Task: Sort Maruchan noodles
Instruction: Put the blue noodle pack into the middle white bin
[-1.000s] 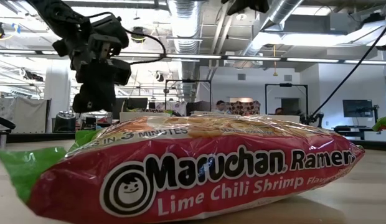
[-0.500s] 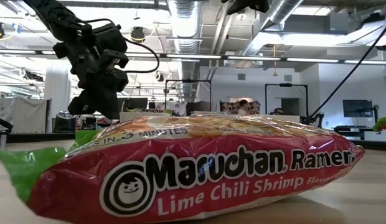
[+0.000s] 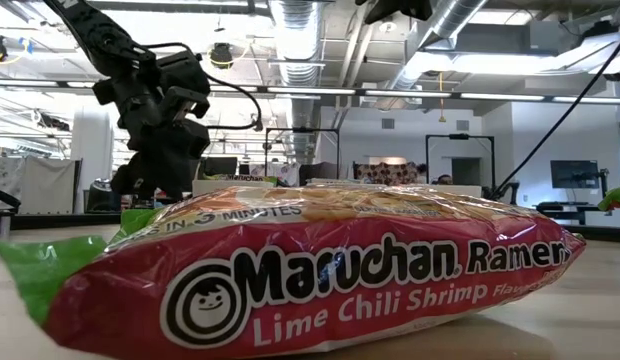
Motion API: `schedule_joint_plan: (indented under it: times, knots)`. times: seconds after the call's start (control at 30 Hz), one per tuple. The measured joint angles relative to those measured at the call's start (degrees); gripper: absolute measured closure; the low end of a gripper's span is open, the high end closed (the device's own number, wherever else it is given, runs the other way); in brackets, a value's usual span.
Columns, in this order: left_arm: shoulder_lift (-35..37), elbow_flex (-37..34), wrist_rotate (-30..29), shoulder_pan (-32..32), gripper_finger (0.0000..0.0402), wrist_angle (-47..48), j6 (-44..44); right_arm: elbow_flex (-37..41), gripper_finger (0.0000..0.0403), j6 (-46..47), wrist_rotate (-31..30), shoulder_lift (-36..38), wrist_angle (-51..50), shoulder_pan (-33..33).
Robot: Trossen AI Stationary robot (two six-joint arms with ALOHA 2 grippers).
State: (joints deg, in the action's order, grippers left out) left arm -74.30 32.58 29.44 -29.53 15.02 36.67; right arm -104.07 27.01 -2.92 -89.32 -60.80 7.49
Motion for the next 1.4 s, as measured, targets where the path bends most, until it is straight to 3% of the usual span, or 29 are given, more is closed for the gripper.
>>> schedule_joint_plan:
  times: [0.23, 0.63, 1.03, 1.4]
  knots:
    - [0.0, -0.1, -5.1, -0.1, 0.0319, 0.6, 1.1, 0.0, 0.0214, 0.0, 0.0, 0.0, 0.0, 0.0]
    - [0.0, -3.7, -3.0, -0.1, 0.0319, -7.5, 5.2, 0.0, 0.0214, 0.0, 0.0, 0.0, 0.0, 0.0]
    - [-0.1, -3.7, -5.4, -0.1, 0.0319, -7.3, 5.2, 0.0, 0.0214, 0.0, 0.0, 0.0, 0.1, 0.0]
    - [-9.0, -3.7, -1.6, 0.3, 0.0319, -15.1, 8.2, 0.0, 0.0214, 0.0, 0.0, 0.0, 0.5, 0.0]
